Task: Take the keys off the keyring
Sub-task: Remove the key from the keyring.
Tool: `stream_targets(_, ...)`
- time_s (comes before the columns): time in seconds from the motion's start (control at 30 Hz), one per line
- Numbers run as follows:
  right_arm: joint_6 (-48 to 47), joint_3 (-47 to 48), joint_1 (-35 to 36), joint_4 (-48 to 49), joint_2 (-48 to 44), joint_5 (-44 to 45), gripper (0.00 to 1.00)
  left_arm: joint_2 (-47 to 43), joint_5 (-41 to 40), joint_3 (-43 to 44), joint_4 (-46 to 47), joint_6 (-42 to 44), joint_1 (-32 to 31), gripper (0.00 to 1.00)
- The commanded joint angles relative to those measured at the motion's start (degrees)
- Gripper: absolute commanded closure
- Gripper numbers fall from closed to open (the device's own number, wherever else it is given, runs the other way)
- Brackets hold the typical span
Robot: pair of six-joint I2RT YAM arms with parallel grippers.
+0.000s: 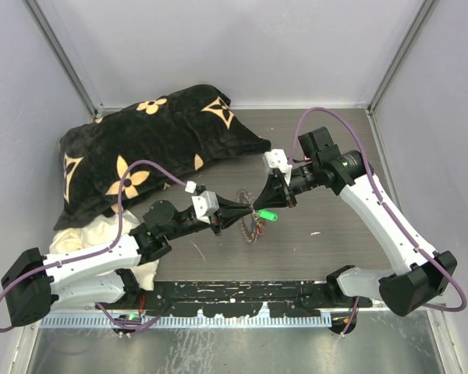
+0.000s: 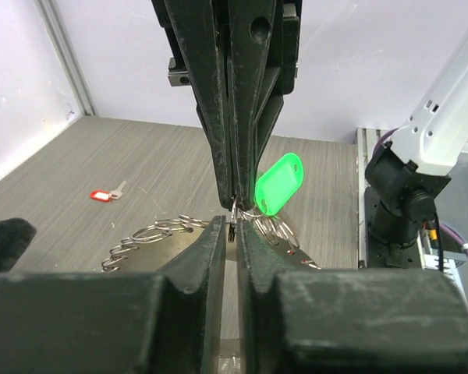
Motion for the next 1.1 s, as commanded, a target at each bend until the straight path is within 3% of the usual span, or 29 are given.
stream_targets(0.0,-2.6,2.9,0.5,-1.6,0.0,2.7,0.99,0.1,0.9,1.4,5.2,-1.3,0.0,0.84)
stream_targets(0.4,-4.8,5.3,1.7,-4.8,0.4,11.9,0.99,-3.3,0.7,2.8,-8.2,1.7,0.1,0.63)
stream_targets(0.53,-8.9,9.0,2.7,-10.5,2.5,15.8,0.99,-4.4,-0.2,4.4,-13.1,4.7,0.1,0.63)
stream_targets(0.73,-12.0,14.3,5.3,-17.3,5.7,21.5,0.99,-0.4,1.9,4.6,-6.1,5.5,0.1,0.67)
stream_targets(1.07,-11.8,17.0,8.6,-19.9,6.9,27.6,0.99,7.0,1.1,5.9,3.8,3.6,0.1,0.69)
